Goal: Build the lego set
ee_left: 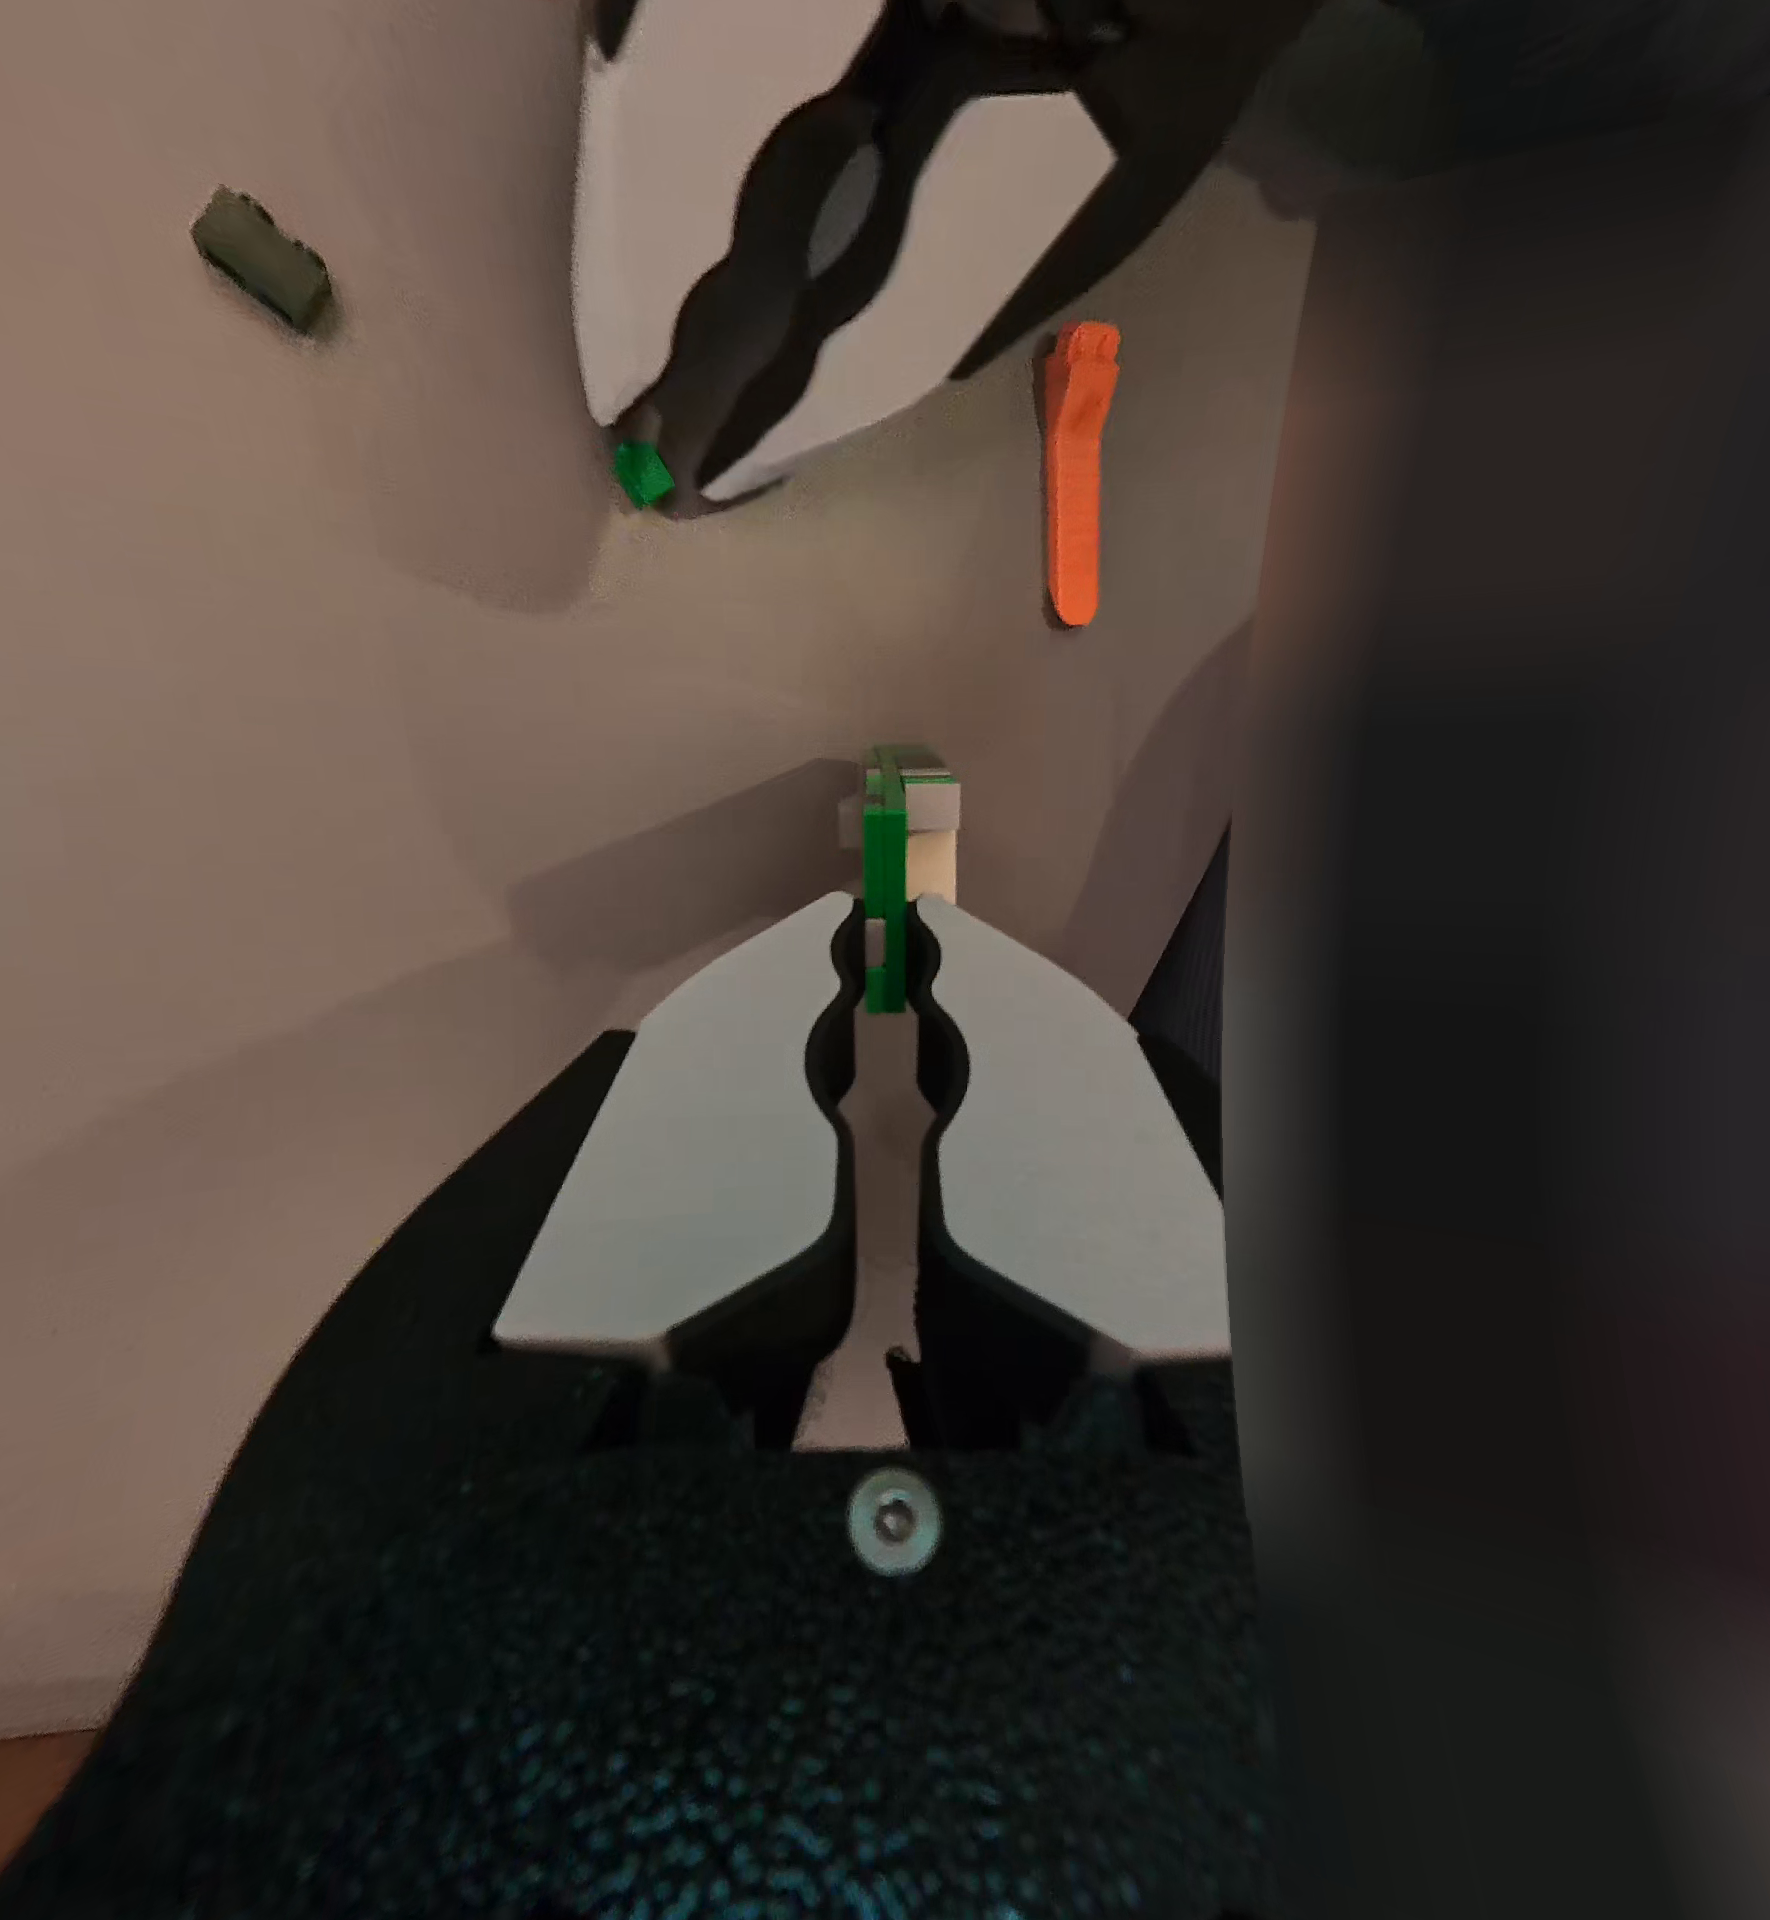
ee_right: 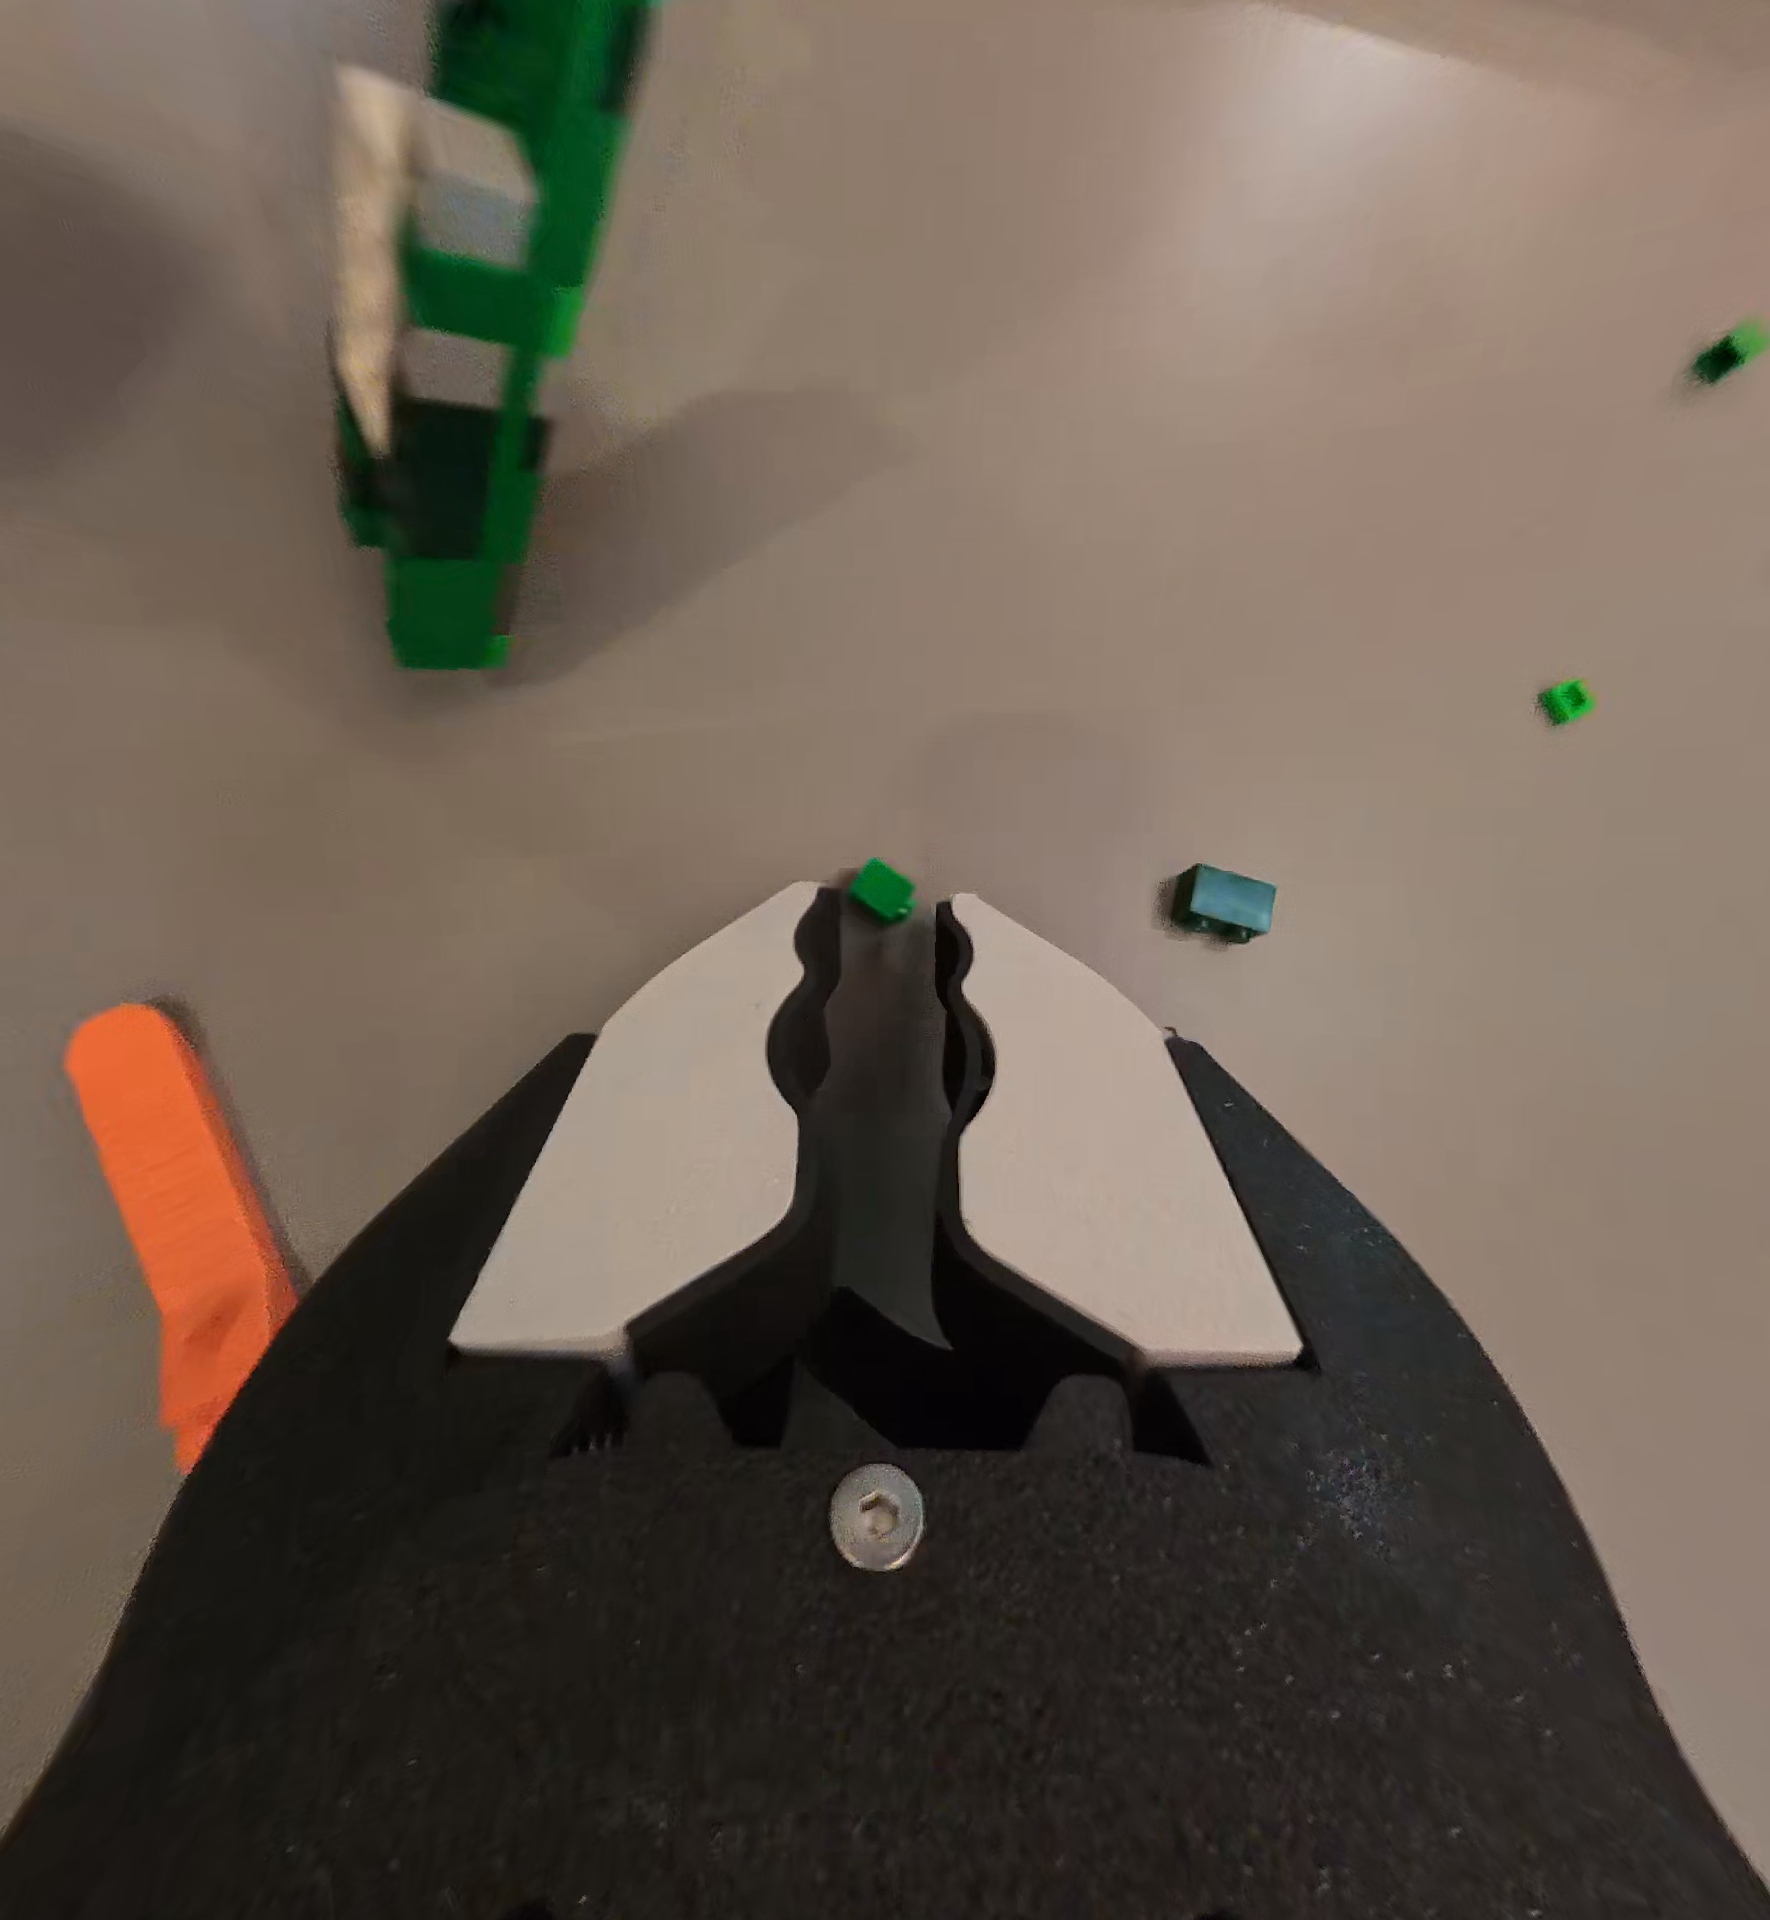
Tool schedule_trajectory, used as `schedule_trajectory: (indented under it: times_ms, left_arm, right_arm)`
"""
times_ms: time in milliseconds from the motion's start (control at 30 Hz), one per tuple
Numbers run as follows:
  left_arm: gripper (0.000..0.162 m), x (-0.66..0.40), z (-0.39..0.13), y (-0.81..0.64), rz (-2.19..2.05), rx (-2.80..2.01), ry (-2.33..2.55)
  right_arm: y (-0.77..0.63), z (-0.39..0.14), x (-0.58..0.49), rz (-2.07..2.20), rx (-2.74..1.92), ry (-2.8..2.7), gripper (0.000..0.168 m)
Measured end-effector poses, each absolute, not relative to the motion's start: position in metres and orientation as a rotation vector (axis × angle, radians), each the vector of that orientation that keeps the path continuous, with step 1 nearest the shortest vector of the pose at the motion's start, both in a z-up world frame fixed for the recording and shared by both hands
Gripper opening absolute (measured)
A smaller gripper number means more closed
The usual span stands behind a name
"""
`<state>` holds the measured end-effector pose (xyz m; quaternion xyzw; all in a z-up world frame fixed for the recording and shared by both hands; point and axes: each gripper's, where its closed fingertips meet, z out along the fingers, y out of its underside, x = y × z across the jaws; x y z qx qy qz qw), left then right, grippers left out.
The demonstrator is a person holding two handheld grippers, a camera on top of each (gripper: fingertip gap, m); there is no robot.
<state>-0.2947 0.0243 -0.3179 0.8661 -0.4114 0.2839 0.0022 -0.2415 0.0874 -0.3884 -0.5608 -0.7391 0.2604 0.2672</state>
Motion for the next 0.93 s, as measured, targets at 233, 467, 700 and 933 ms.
schedule_trajectory:
  times_ms: [233,467,700,933]
  left_arm:
    - [0.006,-0.298,-0.32,0.02,0.901,2.729,-1.268]
    - [0.006,-0.294,-0.322,0.025,0.912,2.745,-1.263]
    - [0.006,-0.29,-0.316,0.029,0.986,2.779,-1.342]
    - [0.006,-0.262,-0.257,0.047,1.294,2.84,-2.421]
  right_arm:
    - [0.09,-0.372,-0.24,0.628,-1.763,-1.767,0.017]
    - [0.094,-0.383,-0.247,0.471,-1.827,-1.721,0.018]
    - [0.094,-0.386,-0.227,0.323,-1.643,-1.906,0.008]
    - [0.103,-0.332,-0.185,0.396,-1.484,-1.679,0.016]
